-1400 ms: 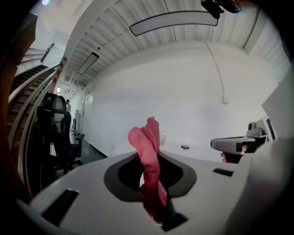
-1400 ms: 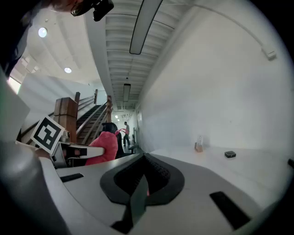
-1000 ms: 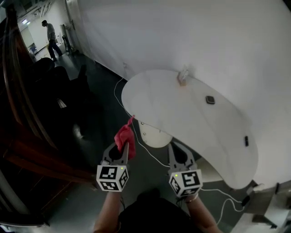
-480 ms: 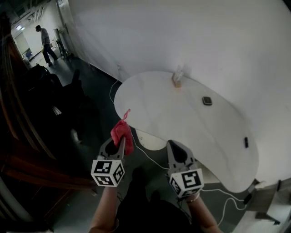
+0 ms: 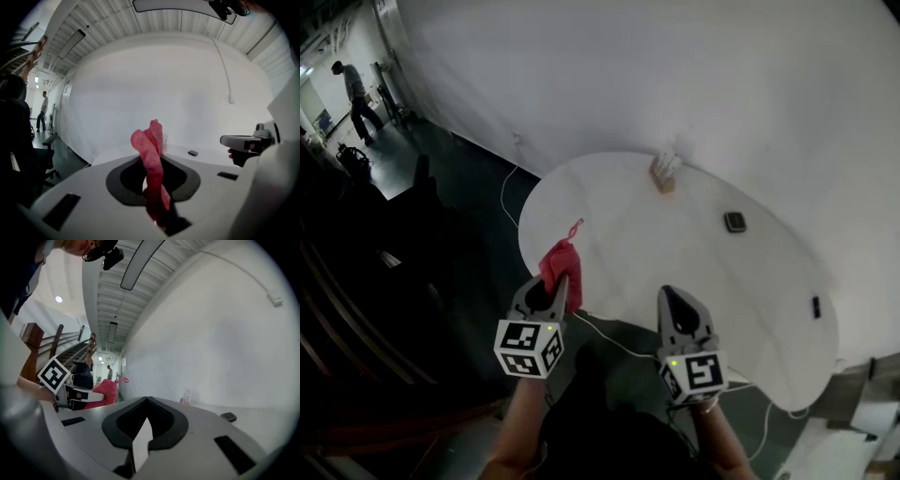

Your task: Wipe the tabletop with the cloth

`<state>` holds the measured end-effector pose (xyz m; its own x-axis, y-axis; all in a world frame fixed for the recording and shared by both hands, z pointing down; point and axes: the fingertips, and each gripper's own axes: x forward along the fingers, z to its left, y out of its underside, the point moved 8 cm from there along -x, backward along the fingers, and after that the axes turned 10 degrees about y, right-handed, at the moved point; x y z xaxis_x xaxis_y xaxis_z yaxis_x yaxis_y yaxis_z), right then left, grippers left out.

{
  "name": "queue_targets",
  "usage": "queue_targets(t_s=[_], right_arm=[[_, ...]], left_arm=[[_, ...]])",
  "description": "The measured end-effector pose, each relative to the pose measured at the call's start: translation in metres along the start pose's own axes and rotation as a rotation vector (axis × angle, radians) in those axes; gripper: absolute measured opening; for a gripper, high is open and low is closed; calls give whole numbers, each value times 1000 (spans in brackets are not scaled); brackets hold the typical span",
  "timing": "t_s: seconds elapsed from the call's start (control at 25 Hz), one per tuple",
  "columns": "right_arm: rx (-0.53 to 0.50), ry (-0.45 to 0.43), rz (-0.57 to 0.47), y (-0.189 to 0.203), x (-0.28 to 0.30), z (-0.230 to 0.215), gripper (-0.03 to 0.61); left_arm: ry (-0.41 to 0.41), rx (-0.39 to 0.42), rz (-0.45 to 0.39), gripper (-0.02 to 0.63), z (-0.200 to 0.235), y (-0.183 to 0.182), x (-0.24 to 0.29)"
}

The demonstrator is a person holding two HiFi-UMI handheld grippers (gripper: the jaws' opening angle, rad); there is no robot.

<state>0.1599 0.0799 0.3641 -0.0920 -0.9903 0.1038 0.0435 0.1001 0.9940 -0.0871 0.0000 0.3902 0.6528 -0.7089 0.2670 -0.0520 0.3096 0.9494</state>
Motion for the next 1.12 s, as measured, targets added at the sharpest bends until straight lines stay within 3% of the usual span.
queue_targets(t_s=[0.28, 0.56, 0.92, 1.12], right_arm=[[6, 144, 36, -5, 63, 12, 3], [63, 277, 108, 9, 75, -8, 3], [123, 411, 155, 15, 73, -43, 3], [143, 484, 170, 25, 60, -57, 3]], left_arm=[[152, 48, 48, 61, 54, -28, 59], [230, 12, 163, 61, 64, -24, 115], [467, -36, 291, 61, 8, -17, 194], [585, -10, 381, 61, -43, 0, 237]])
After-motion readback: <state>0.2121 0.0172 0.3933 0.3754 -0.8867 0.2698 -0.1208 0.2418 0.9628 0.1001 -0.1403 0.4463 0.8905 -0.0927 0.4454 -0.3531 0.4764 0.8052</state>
